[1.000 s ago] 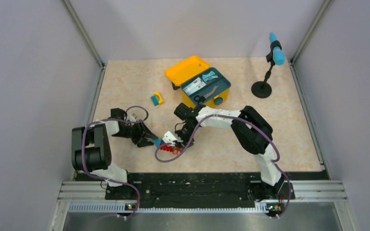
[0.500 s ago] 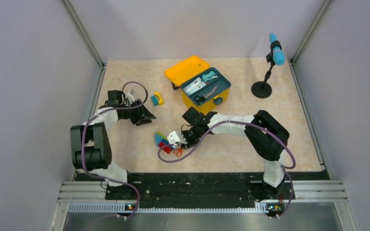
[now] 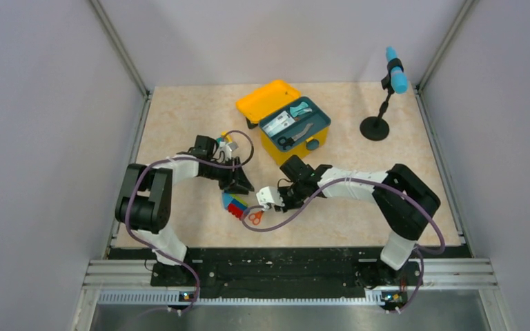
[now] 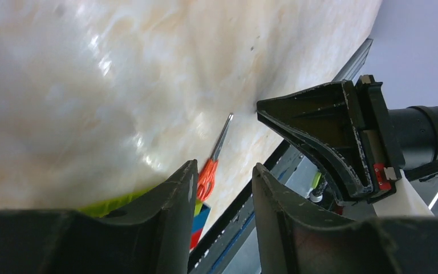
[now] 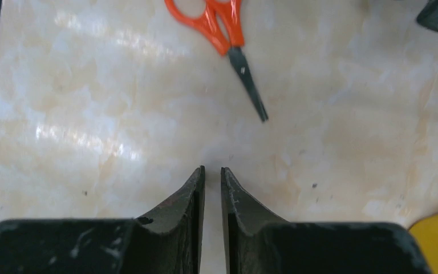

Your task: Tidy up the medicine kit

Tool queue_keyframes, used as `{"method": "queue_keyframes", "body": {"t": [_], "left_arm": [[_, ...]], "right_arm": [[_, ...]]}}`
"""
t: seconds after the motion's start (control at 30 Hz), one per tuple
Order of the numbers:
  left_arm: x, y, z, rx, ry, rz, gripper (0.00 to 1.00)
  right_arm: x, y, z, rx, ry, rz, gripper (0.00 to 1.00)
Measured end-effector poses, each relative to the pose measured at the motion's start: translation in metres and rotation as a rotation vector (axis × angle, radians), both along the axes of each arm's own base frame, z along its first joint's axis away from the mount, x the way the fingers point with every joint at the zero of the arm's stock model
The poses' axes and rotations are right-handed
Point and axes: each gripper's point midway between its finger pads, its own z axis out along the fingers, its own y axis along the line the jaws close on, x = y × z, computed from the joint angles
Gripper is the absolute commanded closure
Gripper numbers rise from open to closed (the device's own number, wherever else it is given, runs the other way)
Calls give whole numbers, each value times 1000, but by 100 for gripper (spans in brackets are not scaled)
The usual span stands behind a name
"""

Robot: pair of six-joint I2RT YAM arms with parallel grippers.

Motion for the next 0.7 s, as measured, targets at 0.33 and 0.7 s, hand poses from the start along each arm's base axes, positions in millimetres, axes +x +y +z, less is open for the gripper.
{"method": "queue_keyframes", "body": {"t": [0.33,0.7], "left_arm": [[1,-37,23,-22,-73,-228,59],[-64,8,-3,165,116,-452,57]], "right_arm": [[25,-48,28,-17,20,-190,82],[46,-73,79,104,-5,-360,79]]}}
